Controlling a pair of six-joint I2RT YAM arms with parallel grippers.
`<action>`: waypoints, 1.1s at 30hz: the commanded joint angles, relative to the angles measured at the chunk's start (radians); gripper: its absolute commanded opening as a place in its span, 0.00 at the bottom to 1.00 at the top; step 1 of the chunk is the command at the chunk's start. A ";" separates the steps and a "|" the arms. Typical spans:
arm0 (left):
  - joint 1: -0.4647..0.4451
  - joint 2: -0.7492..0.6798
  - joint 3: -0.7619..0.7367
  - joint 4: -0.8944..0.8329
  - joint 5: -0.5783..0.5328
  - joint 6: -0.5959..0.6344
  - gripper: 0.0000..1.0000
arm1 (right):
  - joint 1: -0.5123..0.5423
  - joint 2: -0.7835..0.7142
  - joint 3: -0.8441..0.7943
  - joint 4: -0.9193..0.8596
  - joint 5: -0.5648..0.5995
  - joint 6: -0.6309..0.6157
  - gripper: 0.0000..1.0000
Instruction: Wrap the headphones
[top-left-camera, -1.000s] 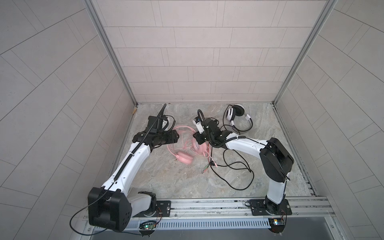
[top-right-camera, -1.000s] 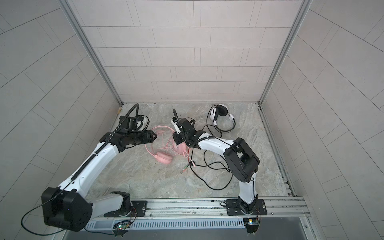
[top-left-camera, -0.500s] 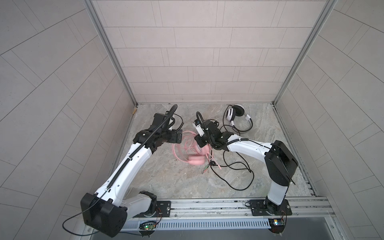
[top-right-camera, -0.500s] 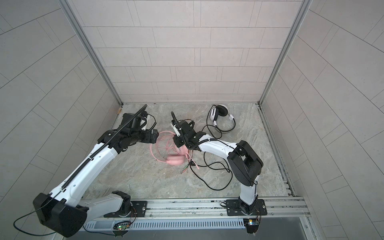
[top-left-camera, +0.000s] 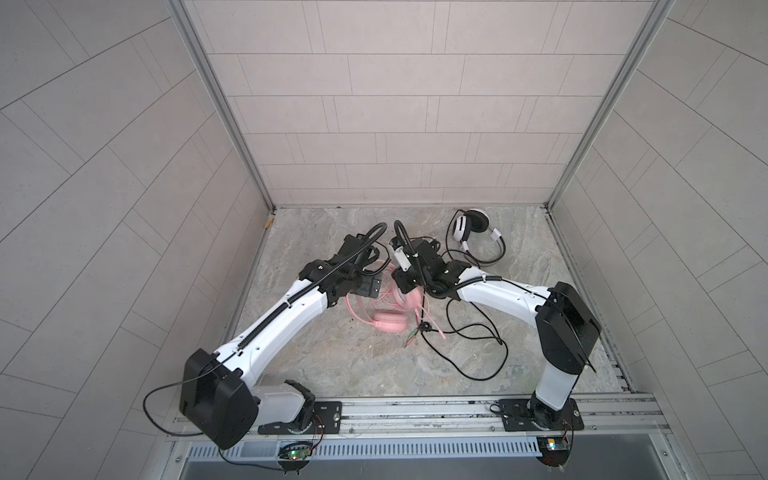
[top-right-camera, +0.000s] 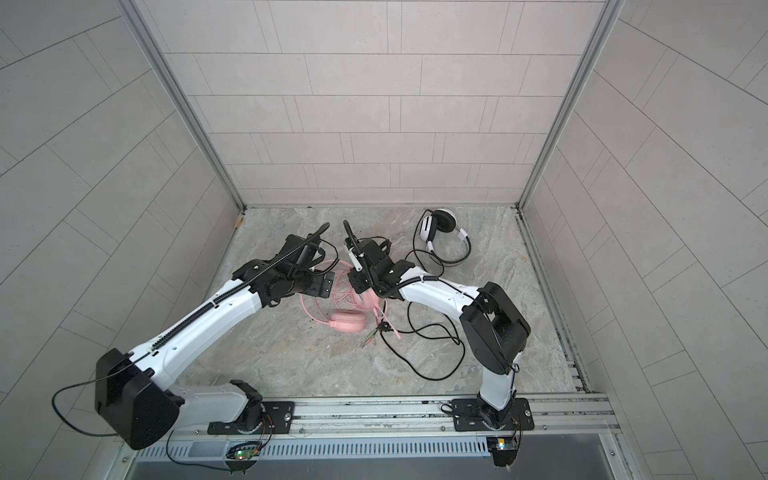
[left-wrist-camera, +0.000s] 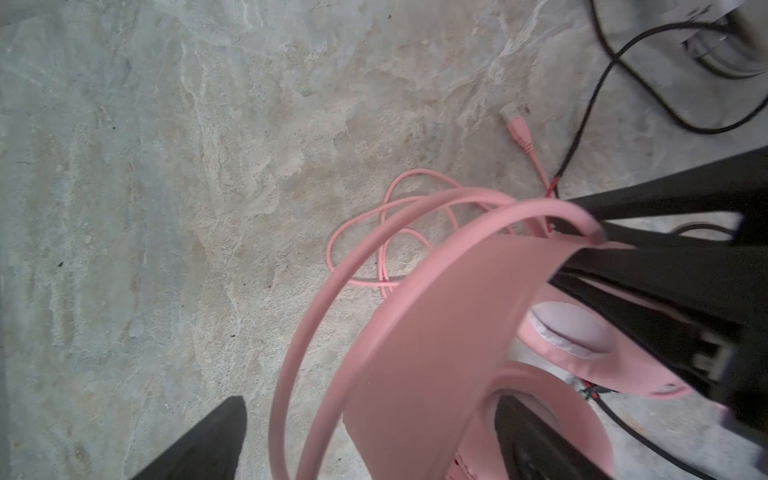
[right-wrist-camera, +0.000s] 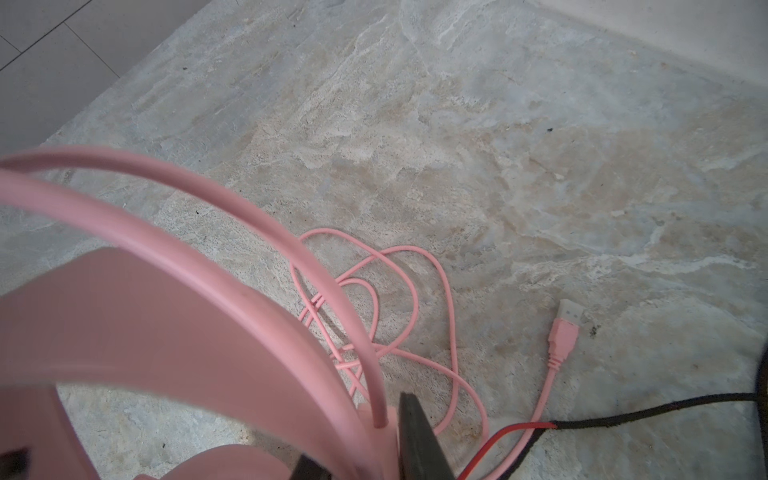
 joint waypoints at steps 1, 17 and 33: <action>-0.007 0.028 -0.007 -0.042 -0.101 -0.005 0.99 | 0.004 -0.068 0.035 0.010 0.001 0.019 0.00; -0.007 0.112 0.041 -0.073 -0.173 0.008 0.44 | 0.002 -0.076 0.032 0.011 -0.034 0.035 0.00; 0.131 0.043 0.088 -0.141 -0.008 0.048 0.00 | -0.067 -0.152 0.044 0.002 -0.201 0.051 0.48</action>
